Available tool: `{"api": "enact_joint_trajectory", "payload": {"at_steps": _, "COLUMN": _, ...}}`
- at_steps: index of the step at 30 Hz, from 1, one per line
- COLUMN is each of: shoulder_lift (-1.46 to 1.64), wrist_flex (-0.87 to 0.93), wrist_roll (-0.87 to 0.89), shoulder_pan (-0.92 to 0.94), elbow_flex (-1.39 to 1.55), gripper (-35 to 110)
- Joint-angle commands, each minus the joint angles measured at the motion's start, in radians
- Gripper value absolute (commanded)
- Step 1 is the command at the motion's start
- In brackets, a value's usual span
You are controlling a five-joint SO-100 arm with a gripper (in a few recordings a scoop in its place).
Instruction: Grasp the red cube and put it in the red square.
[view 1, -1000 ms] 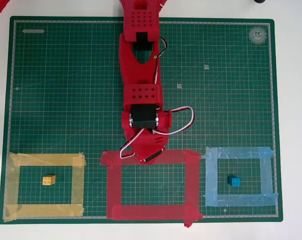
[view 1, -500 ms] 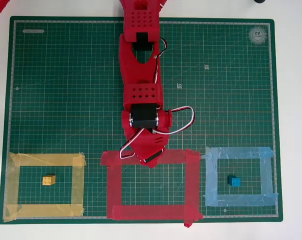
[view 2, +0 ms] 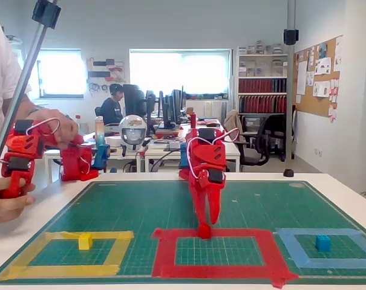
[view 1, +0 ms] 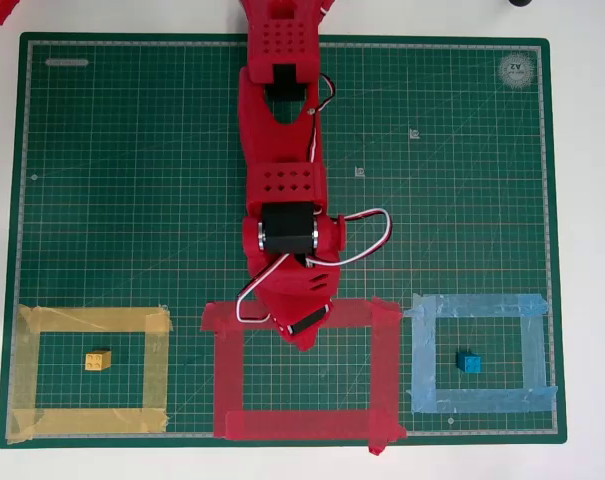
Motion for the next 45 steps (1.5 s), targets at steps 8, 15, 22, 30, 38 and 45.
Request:
{"api": "enact_joint_trajectory", "payload": {"at_steps": 8, "shoulder_lift": 0.041, "wrist_flex": -0.077, "wrist_roll": 0.011, "shoulder_pan": -0.005, "elbow_flex": -0.032, "gripper": 18}}
{"api": "enact_joint_trajectory", "payload": {"at_steps": 15, "shoulder_lift": 0.041, "wrist_flex": -0.078, "wrist_roll": 0.012, "shoulder_pan": -0.009, "elbow_flex": -0.031, "gripper": 20}}
{"api": "enact_joint_trajectory", "payload": {"at_steps": 22, "shoulder_lift": 0.21, "wrist_flex": -0.069, "wrist_roll": 0.021, "shoulder_pan": -0.067, "elbow_flex": 0.041, "gripper": 20}}
{"api": "enact_joint_trajectory", "payload": {"at_steps": 30, "shoulder_lift": 0.617, "wrist_flex": -0.06, "wrist_roll": 0.06, "shoulder_pan": -0.166, "elbow_flex": 0.273, "gripper": 20}}
{"api": "enact_joint_trajectory", "payload": {"at_steps": 38, "shoulder_lift": 0.936, "wrist_flex": -0.038, "wrist_roll": -0.377, "shoulder_pan": -0.135, "elbow_flex": 0.802, "gripper": 1}}
{"api": "enact_joint_trajectory", "payload": {"at_steps": 45, "shoulder_lift": 1.0, "wrist_flex": -0.52, "wrist_roll": -0.742, "shoulder_pan": -0.021, "elbow_flex": 1.341, "gripper": -1}}
